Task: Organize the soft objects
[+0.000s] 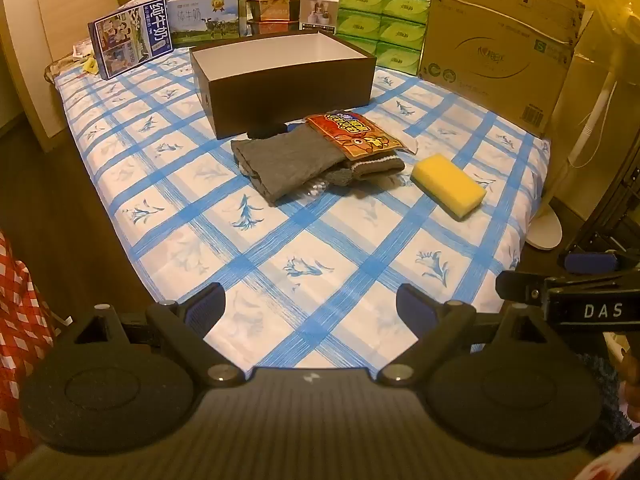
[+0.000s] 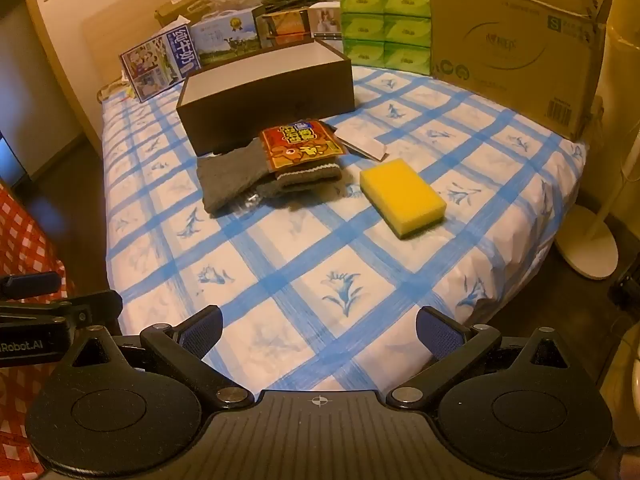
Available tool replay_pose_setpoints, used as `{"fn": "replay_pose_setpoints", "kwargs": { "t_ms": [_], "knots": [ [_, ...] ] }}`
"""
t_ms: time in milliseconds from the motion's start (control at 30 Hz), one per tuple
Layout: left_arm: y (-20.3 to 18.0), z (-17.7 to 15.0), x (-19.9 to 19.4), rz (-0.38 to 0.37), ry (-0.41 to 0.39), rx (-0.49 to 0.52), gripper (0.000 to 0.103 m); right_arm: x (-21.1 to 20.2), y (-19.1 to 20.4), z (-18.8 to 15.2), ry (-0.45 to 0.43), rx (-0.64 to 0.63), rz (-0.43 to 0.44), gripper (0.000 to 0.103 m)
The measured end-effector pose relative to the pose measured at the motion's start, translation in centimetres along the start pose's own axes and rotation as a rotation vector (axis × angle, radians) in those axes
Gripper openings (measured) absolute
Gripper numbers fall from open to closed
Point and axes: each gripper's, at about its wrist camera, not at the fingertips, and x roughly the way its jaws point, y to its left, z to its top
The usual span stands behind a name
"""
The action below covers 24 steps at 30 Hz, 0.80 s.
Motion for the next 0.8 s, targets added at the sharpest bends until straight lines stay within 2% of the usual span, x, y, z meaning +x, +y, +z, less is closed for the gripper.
{"fn": "replay_pose_setpoints", "kwargs": {
  "t_ms": [800],
  "knots": [
    [0.04, -0.03, -0.03, -0.005, 0.001, -0.002, 0.091, 0.68, -0.06, 0.46, -0.004, -0.003, -0.001, 0.102]
  ]
}}
